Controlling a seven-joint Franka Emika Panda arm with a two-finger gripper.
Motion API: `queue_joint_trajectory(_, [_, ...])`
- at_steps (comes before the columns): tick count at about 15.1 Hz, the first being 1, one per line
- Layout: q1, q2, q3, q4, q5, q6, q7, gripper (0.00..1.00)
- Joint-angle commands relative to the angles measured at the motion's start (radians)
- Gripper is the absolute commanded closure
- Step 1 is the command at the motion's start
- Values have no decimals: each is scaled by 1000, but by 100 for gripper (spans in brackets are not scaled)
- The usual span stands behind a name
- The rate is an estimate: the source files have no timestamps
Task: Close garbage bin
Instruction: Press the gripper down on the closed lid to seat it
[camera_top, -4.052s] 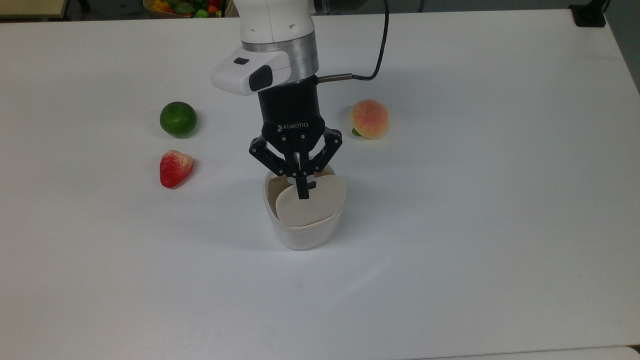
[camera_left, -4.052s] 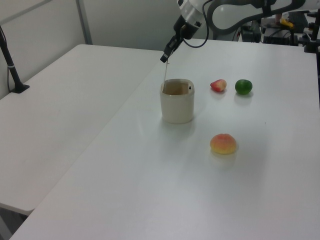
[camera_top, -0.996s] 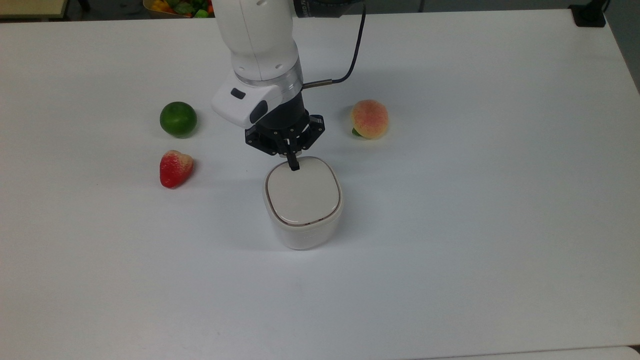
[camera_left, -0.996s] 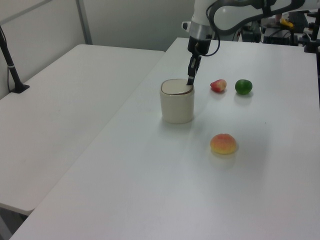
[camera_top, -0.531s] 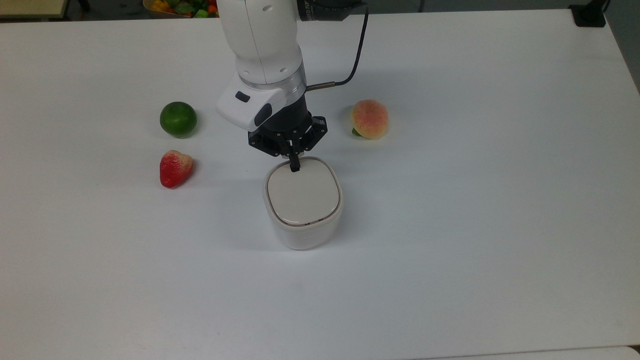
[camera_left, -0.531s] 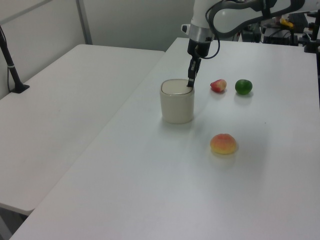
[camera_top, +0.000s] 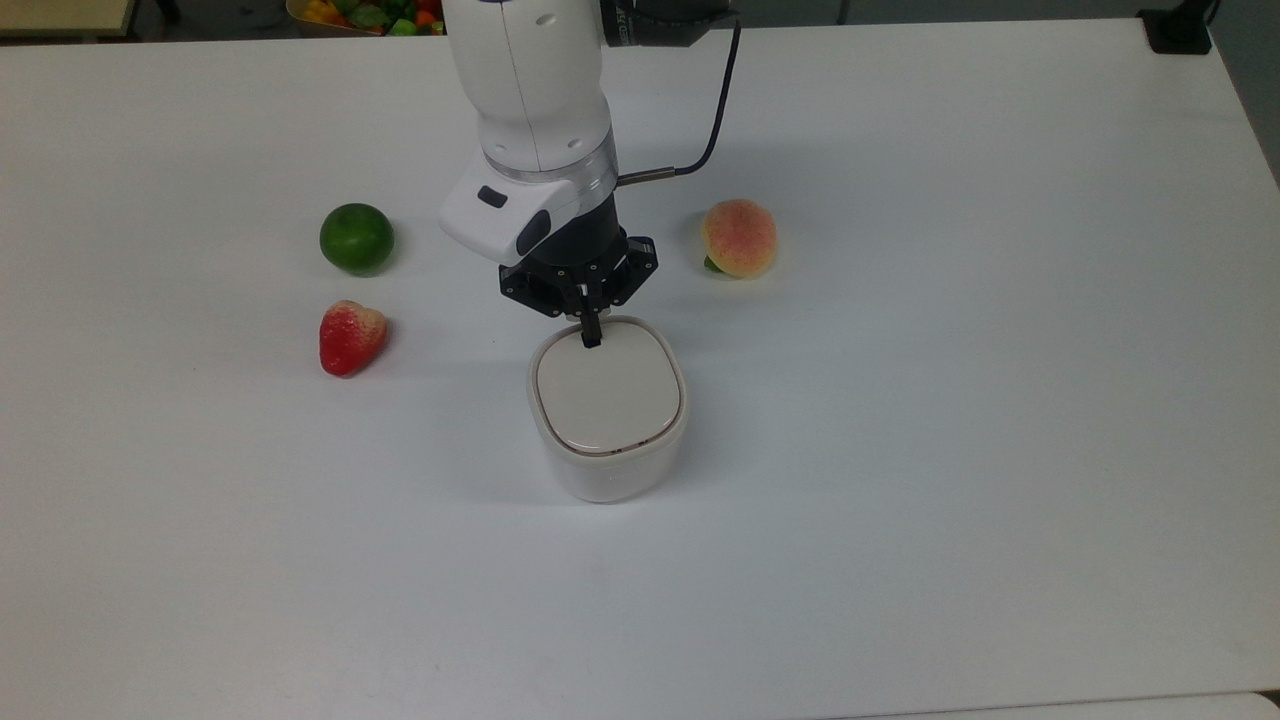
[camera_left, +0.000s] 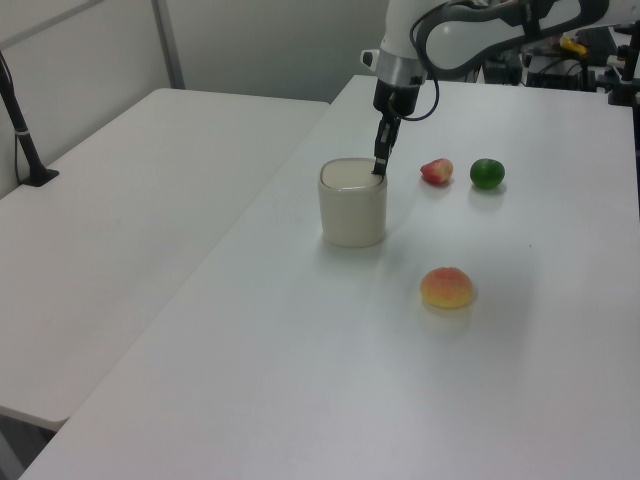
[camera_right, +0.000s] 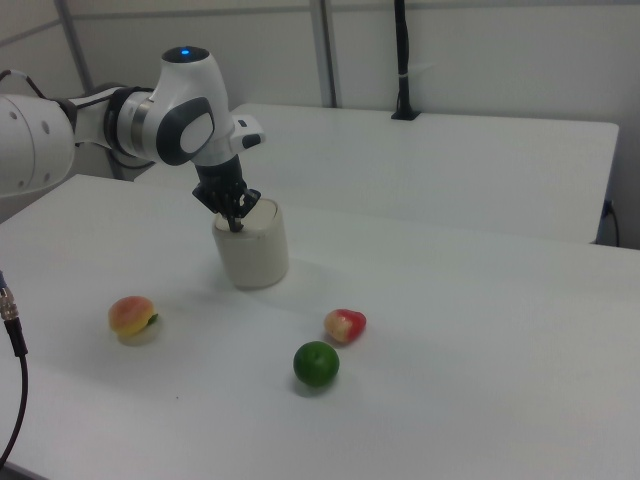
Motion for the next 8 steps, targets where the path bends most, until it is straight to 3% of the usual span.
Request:
queue_joint_trajectory(1, [17, 17, -4, -22, -12, 29, -12, 100])
queue_joint_trajectory(8, [17, 45, -4, -21, -25, 32, -12, 100])
